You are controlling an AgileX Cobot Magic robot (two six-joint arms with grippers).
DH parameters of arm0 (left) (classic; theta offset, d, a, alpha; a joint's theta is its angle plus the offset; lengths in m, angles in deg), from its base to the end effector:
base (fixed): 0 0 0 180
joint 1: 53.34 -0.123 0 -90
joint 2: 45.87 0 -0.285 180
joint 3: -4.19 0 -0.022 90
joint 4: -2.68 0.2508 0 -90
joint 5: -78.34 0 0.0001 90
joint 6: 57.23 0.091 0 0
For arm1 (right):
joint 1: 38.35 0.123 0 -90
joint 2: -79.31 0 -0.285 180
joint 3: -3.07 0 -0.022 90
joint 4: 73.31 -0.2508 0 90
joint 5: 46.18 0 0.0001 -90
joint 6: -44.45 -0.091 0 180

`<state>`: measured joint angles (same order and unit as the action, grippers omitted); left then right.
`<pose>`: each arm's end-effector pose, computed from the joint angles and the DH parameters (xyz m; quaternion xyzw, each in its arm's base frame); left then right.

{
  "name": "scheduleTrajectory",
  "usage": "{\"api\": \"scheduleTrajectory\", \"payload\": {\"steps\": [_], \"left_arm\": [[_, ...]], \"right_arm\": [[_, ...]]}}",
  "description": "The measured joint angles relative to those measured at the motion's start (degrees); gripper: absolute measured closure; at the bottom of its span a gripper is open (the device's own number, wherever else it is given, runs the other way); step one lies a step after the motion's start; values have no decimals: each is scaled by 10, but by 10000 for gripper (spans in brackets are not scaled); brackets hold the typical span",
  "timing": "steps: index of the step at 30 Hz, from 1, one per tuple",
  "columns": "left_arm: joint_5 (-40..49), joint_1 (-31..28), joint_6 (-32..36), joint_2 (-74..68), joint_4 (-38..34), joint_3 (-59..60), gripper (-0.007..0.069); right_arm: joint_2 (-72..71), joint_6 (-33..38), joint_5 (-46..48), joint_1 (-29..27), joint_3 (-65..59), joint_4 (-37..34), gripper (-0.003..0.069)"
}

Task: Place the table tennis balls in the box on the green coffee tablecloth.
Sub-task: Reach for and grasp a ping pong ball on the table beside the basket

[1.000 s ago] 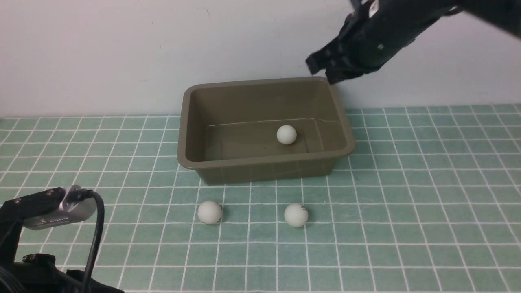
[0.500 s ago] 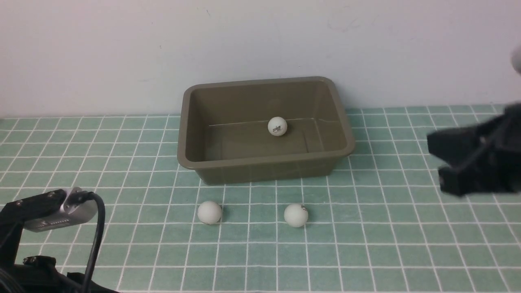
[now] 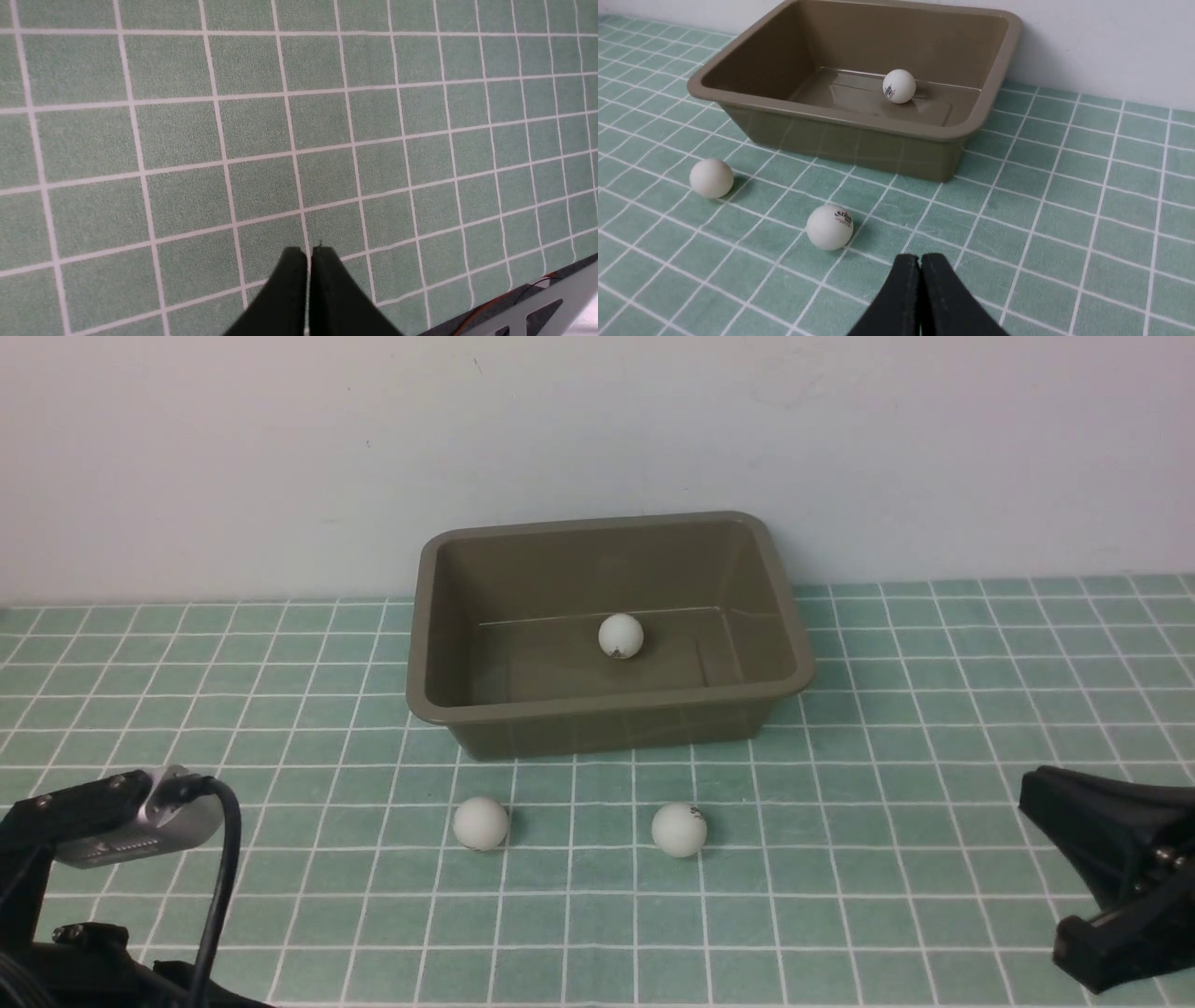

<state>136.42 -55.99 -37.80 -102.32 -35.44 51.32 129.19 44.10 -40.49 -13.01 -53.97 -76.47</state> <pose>0.1259 -0.0419 0.2526 0.0112 0.9415 -0.2667 0.2055 0.1323 0.0632 0.2539 -0.1591 0.8166 0.1403 0.5368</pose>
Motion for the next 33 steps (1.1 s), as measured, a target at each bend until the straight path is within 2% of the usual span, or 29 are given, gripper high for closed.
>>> {"api": "scheduleTrajectory", "payload": {"steps": [13, 18, 21, 26, 30, 33], "left_arm": [[-1, 0, 0, 0, 0, 0, 628], [-1, 0, 0, 0, 0, 0, 628], [-6, 0, 0, 0, 0, 0, 628], [-17, 0, 4, 0, 0, 0, 628], [-25, 0, 12, 0, 0, 0, 628], [-27, 0, 14, 0, 0, 0, 628]], "right_arm": [[-1, 0, 1, 0, 0, 0, 676], [-62, 0, 10, -5, -27, 15, 676], [-123, 0, 22, -39, -57, 43, 676], [-269, 0, 61, -142, -155, 67, 676], [-361, 0, 82, -178, -208, 60, 676], [-393, 0, 89, -181, -218, 60, 676]]}}
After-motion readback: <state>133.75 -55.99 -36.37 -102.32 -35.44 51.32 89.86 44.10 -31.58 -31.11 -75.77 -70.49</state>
